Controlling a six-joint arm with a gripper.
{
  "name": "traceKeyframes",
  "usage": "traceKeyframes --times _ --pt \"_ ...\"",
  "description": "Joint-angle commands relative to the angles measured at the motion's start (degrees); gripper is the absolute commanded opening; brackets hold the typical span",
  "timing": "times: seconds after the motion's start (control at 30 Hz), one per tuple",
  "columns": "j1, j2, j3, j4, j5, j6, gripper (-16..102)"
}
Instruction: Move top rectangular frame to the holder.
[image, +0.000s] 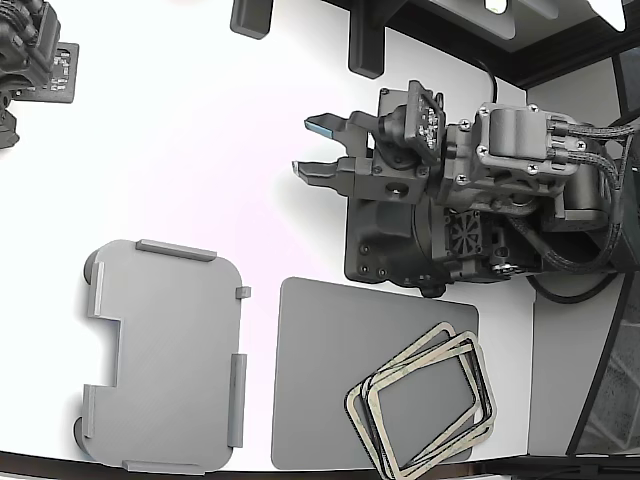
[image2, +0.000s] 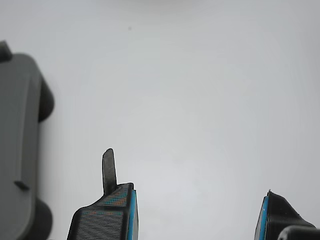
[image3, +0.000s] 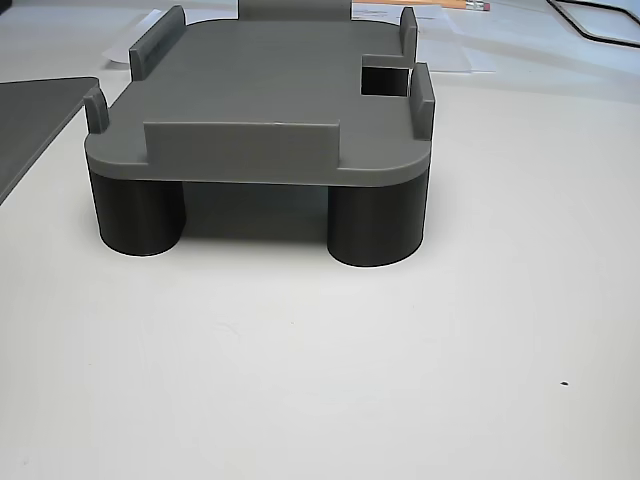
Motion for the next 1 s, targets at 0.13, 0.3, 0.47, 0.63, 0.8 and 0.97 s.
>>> traceKeyframes --times 0.13,0.3,0.47,0.63,0.8,0.97 --pt "-0.97 -3.52 -3.25 -13.01 -4.66 -5.98 100" --pt "-0.79 -5.45 -4.92 -12.39 -4.92 -6.24 100" --pt "3.78 -11.16 -10.90 -7.73 -3.25 -5.27 100" --pt "13.36 -13.36 -14.06 -3.96 -0.26 -0.18 100" --pt "27.25 -20.30 -19.16 2.46 5.89 9.40 100" --pt "38.23 -31.73 -26.19 8.00 9.58 17.49 100"
